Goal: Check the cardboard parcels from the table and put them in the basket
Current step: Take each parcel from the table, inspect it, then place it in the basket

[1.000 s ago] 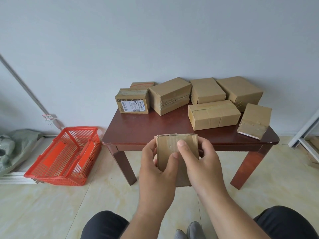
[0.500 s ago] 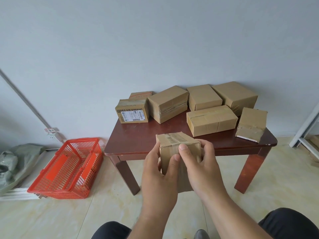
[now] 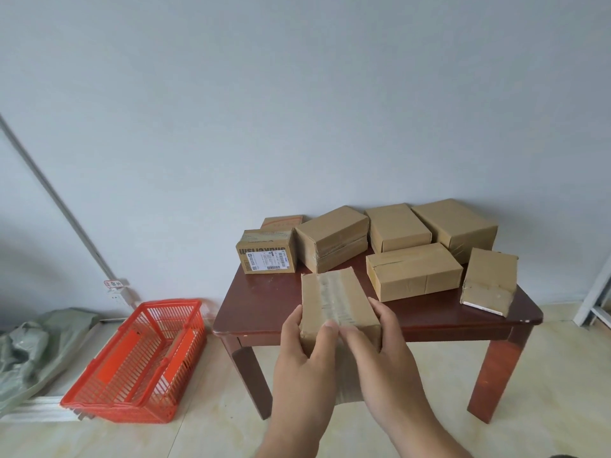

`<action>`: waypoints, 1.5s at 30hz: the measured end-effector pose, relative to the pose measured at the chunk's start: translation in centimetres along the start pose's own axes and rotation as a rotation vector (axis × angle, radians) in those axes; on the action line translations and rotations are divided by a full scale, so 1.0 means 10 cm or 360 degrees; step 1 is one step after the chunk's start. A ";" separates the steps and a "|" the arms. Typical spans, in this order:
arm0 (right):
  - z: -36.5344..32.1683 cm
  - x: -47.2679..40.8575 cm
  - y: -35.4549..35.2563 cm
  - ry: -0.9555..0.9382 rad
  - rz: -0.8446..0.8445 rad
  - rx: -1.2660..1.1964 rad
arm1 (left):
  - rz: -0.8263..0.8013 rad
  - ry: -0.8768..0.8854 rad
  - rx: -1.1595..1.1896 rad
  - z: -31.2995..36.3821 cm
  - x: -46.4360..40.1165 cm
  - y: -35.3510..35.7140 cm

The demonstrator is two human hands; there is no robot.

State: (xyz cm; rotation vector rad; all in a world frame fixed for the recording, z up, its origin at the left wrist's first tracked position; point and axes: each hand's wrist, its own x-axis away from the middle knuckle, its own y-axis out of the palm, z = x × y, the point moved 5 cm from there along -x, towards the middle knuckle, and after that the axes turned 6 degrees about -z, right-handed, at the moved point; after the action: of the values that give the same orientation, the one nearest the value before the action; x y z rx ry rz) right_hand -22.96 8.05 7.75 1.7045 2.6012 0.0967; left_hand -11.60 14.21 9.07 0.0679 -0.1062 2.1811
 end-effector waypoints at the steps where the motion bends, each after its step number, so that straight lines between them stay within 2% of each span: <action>1: -0.02 -0.03 -0.01 0.0033 -0.0023 -0.0006 | -0.0021 0.0034 -0.0018 0.01 0.00 0.01; 7: -0.13 -0.18 -0.12 0.0155 0.0082 -0.0027 | -0.0118 0.0191 -0.0084 0.09 -0.01 0.14; 11: -0.18 -0.20 -0.12 0.0081 0.0164 -0.0004 | -0.0021 0.0154 -0.0007 0.11 -0.14 0.17; 16: -0.15 -0.22 -0.08 0.0014 0.0088 0.0009 | 0.0112 0.0149 0.0038 0.13 -0.27 0.14; 24: -0.12 -0.39 -0.11 0.0080 0.0169 0.0101 | -0.0012 0.0204 -0.0073 0.06 -0.34 0.17; 30: -0.11 -0.41 -0.09 0.0133 0.0160 -0.0070 | -0.0075 0.0230 -0.0169 0.02 -0.41 0.15; 38: -0.22 -0.24 -0.04 -0.0019 0.0194 0.0087 | -0.0124 0.0304 -0.0230 0.13 -0.40 0.02; 42: -0.24 -0.15 0.04 -0.0055 0.0277 0.0059 | -0.0129 0.0430 -0.0388 0.12 -0.28 -0.10; 45: -0.26 -0.10 0.11 -0.0078 0.0293 0.0074 | -0.0116 0.0419 -0.0347 0.05 -0.18 -0.18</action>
State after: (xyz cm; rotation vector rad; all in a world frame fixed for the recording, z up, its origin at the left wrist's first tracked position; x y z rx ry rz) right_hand -21.76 7.51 10.37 1.9326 2.4258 -0.0014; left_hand -9.09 13.70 9.49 -0.3327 -0.1877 2.0730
